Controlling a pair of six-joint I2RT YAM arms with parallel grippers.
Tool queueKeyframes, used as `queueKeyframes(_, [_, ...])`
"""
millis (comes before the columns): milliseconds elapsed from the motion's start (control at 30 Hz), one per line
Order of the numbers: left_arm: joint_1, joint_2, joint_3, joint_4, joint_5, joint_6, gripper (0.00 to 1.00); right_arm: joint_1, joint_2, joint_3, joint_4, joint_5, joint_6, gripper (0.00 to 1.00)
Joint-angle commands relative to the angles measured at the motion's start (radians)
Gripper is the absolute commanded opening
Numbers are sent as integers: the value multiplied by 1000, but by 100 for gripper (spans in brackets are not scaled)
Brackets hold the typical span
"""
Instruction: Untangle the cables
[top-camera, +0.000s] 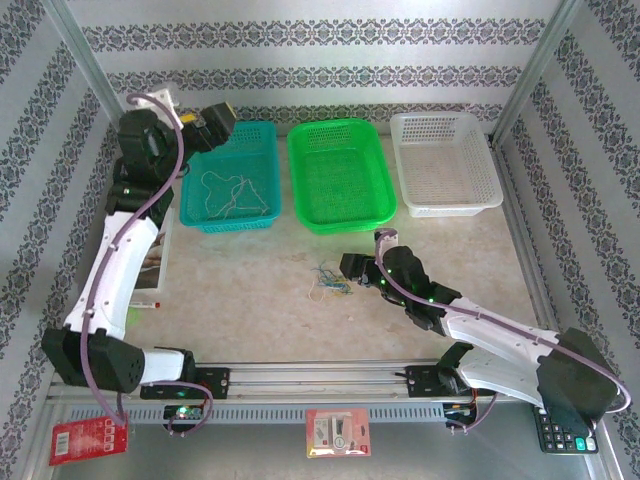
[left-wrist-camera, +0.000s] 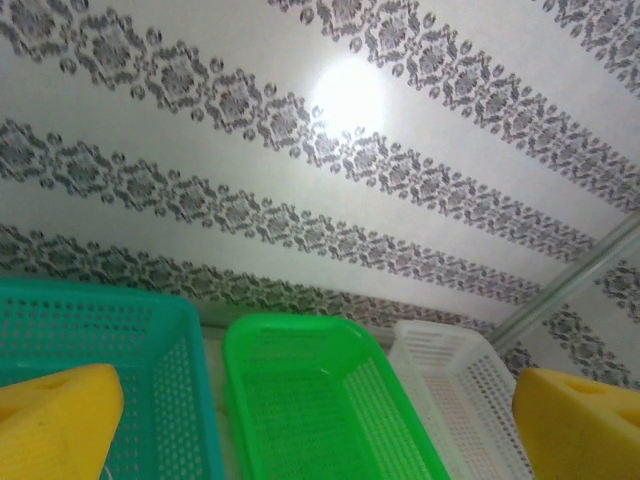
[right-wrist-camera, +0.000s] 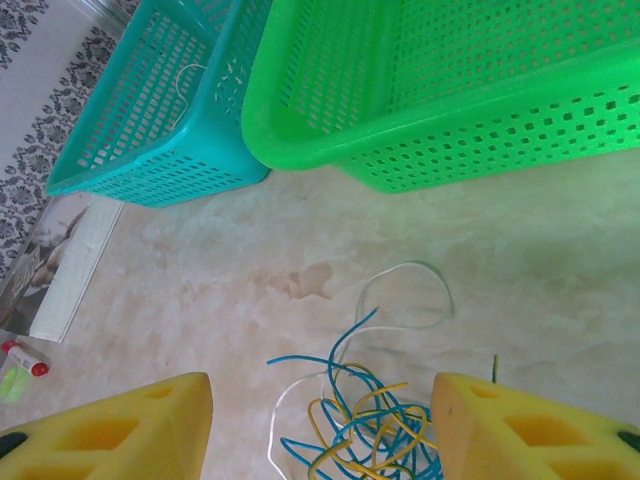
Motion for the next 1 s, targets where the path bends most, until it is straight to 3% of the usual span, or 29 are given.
queueKeyframes(0, [-7,-54,-97,54,61,-71,100,-13,-39,24,-41,12,14,60])
queueKeyframes(333, [-136,-158,-345,41,46,-95,100,-88,-142,50,-145,-35,66,61])
queueKeyframes(733, [-435,-99,-512,52,-37,-69,100,-216,-130,104,-185,-183,70,60])
queueKeyframes(867, [-478,-89,-601,136,-58,-163,100,-203,-95,135,-197,-207,50,58])
queueKeyframes(967, [-480,-97,-636,141,-86,-198,100,-139,-51,168,-236,-163,25,57])
